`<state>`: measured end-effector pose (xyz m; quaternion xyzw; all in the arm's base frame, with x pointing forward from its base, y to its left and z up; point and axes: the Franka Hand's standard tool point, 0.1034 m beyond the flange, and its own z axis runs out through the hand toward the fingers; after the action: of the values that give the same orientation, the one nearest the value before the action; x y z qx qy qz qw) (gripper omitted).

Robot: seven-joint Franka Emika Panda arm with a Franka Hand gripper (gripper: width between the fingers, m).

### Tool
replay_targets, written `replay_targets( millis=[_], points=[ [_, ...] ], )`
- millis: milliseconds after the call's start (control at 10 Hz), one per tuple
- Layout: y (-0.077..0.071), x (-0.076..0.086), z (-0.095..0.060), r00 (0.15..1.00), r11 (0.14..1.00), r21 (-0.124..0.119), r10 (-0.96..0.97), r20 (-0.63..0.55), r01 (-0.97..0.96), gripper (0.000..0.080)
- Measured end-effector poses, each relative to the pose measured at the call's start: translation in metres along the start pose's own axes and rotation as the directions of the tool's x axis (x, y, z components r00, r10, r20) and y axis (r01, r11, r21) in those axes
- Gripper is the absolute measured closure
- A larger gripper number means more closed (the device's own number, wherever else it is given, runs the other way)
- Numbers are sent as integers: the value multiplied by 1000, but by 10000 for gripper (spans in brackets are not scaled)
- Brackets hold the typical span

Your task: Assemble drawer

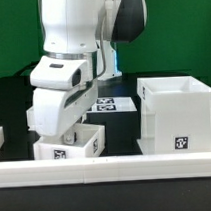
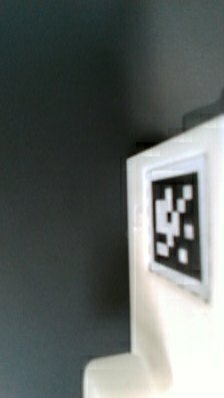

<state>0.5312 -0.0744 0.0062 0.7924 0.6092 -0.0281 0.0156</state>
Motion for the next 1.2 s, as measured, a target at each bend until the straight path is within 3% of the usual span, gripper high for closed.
replay_targets(
  millis=[500,900,1100,1200],
  points=[
    [2,-9,-1,960,960,-2,-280,23,281,758],
    [0,18,-10,976,977,8,-215,12,215,758],
    [2,27,-11,982,982,-20,-189,7,189,758],
    [2,25,-10,983,983,-17,-185,7,185,758]
  ],
)
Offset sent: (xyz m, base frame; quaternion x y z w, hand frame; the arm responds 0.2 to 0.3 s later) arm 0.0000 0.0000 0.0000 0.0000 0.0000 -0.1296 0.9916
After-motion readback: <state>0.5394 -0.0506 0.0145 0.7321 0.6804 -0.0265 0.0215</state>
